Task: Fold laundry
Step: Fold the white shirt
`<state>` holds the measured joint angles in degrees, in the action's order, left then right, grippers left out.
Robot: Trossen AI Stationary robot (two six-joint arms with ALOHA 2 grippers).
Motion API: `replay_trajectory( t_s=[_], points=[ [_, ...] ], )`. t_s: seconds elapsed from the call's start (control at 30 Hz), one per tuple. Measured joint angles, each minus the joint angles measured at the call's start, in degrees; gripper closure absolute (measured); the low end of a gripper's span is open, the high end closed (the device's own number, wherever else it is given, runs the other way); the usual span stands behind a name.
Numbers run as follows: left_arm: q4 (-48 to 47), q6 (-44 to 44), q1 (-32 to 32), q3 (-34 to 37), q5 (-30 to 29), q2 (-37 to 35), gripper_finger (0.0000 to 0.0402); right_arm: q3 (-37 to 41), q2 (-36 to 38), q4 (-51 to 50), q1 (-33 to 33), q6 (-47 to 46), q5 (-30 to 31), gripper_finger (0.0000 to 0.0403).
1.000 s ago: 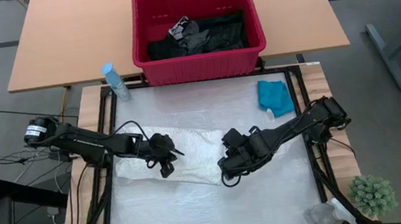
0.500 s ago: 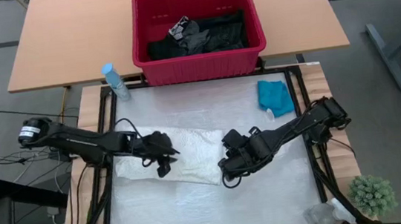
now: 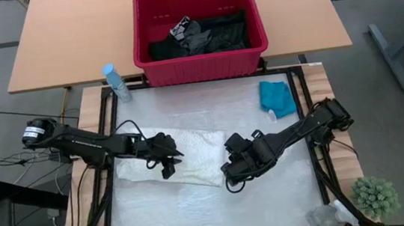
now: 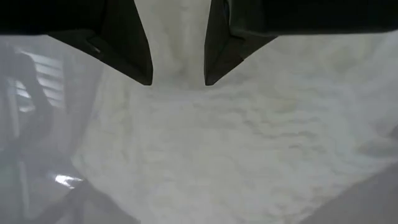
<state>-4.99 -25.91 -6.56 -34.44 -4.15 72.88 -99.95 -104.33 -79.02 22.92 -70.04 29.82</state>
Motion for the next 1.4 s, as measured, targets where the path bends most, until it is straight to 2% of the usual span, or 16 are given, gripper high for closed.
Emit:
replay_trajectory(
  t_s=[0.33, 0.43, 0.63, 0.8, 0.97, 1.17, 1.4],
  points=[
    [2.0, -1.9, -1.0, 0.0, 0.9, 2.8, 0.0274, 0.0, 0.0, 0.0, -0.1, 0.0, 0.0, 0.0265],
    [2.1, -2.1, -1.0, 0.0, 1.3, 2.4, 0.0303, 0.0, 0.0, -0.1, -0.1, 0.0, 0.0, 0.0265],
    [5.1, -1.9, -1.0, 0.0, 2.5, 2.4, 0.0393, 0.0, 0.0, 0.2, -0.2, -0.1, 0.1, 0.0265],
    [5.1, -2.6, -1.0, 0.0, 0.8, 2.4, 0.0400, 0.0, 0.0, 0.3, -0.2, -0.5, 0.2, 0.0265],
    [1.0, -4.8, -1.0, 0.0, 1.9, 2.4, 0.0401, 0.0, 0.0, 1.9, -0.3, -0.5, 0.2, 0.0265],
    [-4.7, -7.0, -3.0, 0.0, 1.8, 1.6, 0.0401, 3.8, 0.0, 14.2, -2.3, 1.3, 0.4, 0.0265],
    [-7.6, -8.9, -6.0, 0.0, -2.4, -0.9, 0.0401, 10.6, 0.0, 24.1, -4.6, 1.5, 0.4, 0.0265]
  ],
)
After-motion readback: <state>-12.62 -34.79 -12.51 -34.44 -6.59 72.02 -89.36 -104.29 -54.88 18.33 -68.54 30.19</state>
